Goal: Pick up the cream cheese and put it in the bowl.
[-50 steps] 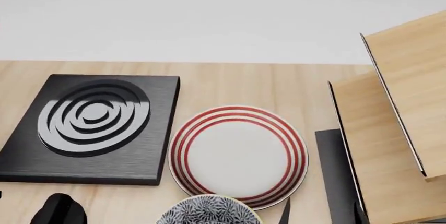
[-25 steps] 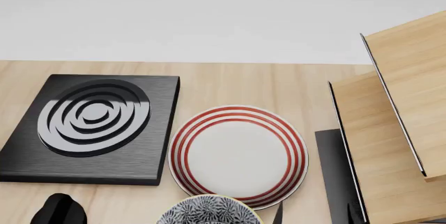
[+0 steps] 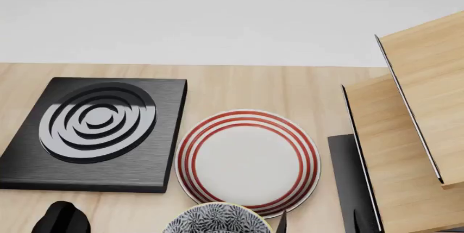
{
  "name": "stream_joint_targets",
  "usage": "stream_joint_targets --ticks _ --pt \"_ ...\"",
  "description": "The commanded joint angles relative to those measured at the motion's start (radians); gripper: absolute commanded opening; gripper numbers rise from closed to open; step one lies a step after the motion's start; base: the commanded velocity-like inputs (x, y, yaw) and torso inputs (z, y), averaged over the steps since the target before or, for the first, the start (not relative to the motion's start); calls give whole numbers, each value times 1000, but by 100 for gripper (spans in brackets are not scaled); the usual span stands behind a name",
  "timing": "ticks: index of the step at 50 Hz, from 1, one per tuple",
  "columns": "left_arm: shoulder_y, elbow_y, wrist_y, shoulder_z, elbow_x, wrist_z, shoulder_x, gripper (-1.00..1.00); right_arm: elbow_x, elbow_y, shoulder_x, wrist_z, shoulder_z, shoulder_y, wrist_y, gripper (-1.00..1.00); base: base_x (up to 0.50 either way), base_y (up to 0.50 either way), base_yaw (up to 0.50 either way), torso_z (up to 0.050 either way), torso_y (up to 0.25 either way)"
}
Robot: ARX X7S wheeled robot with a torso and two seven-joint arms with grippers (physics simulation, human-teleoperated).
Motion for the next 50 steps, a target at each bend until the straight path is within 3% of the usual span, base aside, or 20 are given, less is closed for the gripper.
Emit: stream_joint_targets --ticks 1,5,11,24,30,50 --pt "-94 -36 -40 120 84 28 29 100 -5 -8 4 4 -12 3 10 100 0 0 0 0 0" --pt "-25 -35 32 161 149 25 47 100 -4 -4 5 6 -12 5 9 100 0 0 0 0 0" --pt "-73 -41 9 249 210 32 90 100 -12 15 3 6 -26 5 -3 100 0 0 0 0 0" --pt "-78 30 -13 323 251 14 108 100 -5 18 10 8 -28 0 -11 100 0 0 0 0 0" --pt "-90 12 -16 329 255 20 114 100 -5 18 15 9 -30 -3 -19 100 0 0 0 0 0" --pt "-199 -95 -60 523 403 52 217 100 -6 20 22 16 -38 -4 -27 100 0 0 0 0 0"
